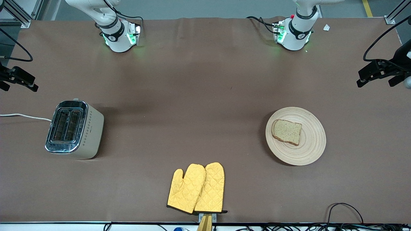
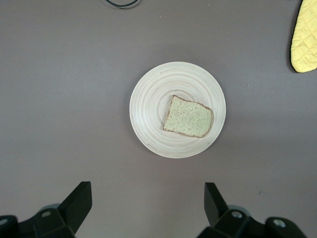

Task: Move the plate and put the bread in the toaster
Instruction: 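Reach the left gripper toward the rim of the wooden plate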

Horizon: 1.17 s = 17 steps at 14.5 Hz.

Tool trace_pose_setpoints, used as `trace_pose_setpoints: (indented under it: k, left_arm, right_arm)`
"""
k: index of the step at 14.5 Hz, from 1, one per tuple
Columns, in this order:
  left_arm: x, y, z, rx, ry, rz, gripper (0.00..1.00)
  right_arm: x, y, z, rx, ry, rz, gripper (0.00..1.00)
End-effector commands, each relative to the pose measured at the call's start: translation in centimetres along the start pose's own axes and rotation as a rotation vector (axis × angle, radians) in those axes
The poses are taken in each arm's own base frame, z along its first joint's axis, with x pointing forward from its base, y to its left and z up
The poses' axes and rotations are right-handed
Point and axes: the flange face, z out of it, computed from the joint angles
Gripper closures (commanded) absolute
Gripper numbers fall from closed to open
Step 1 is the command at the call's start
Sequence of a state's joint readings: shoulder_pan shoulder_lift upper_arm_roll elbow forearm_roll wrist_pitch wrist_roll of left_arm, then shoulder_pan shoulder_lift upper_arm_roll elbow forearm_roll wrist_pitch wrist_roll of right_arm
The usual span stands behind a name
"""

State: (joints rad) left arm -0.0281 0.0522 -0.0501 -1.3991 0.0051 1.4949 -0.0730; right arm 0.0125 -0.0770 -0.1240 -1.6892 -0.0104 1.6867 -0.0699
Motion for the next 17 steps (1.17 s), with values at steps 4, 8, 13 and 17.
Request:
trace_pose_setpoints:
  k: [4, 8, 13, 17]
  left_arm:
    - [-0.3, -0.6, 1.1, 0.019, -0.05, 0.017, 0.0]
    - [0.7, -3.8, 8.5, -0.089, -0.309, -0.023, 0.0]
    - [4.6, -16.8, 24.7, -0.496, -0.429, -0.069, 0.0]
    - [6.6, -20.0, 38.9, -0.67, -0.345, 0.005, 0.0]
  right_arm:
    - [0.1, 0.3, -0.2, 0.013, -0.003, -0.006, 0.0]
    - [0.0, 0.3, -0.2, 0.015, -0.004, -0.006, 0.0]
    - [0.1, 0.2, 0.0, 0.015, -0.009, -0.001, 0.0]
    - [-0.1, -0.5, -0.1, 0.016, -0.018, -0.014, 0.0]
